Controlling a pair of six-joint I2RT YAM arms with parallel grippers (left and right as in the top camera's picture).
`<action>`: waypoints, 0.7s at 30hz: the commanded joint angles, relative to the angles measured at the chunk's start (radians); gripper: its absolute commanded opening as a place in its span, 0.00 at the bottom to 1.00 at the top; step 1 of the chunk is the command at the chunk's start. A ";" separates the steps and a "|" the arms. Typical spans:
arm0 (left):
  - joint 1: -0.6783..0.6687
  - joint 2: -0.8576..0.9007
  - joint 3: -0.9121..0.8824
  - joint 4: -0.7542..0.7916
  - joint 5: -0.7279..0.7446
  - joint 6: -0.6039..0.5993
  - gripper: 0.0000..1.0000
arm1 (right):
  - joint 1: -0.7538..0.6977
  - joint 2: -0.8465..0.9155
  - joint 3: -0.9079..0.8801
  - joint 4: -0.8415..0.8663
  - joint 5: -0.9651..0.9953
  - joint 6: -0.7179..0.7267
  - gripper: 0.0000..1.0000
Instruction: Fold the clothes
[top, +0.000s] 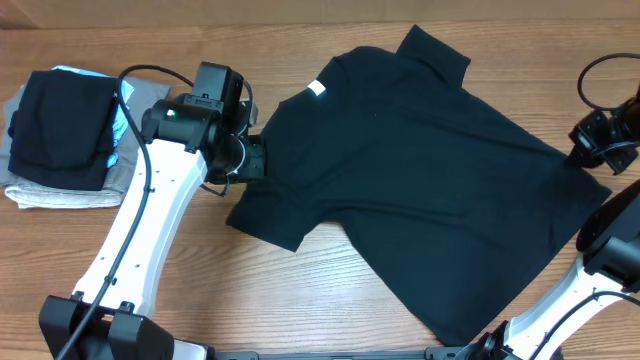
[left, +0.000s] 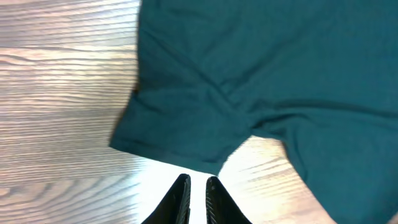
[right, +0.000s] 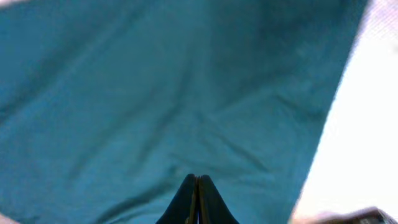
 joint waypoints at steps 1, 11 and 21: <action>0.004 -0.005 0.015 0.005 -0.051 0.019 0.15 | -0.002 -0.019 -0.048 -0.050 0.151 0.062 0.04; 0.004 -0.003 0.014 0.026 -0.051 0.019 0.18 | 0.018 -0.171 -0.368 0.037 0.158 0.071 0.04; 0.004 -0.003 0.013 0.031 -0.051 0.019 0.18 | 0.085 -0.731 -0.871 0.363 0.135 0.183 0.04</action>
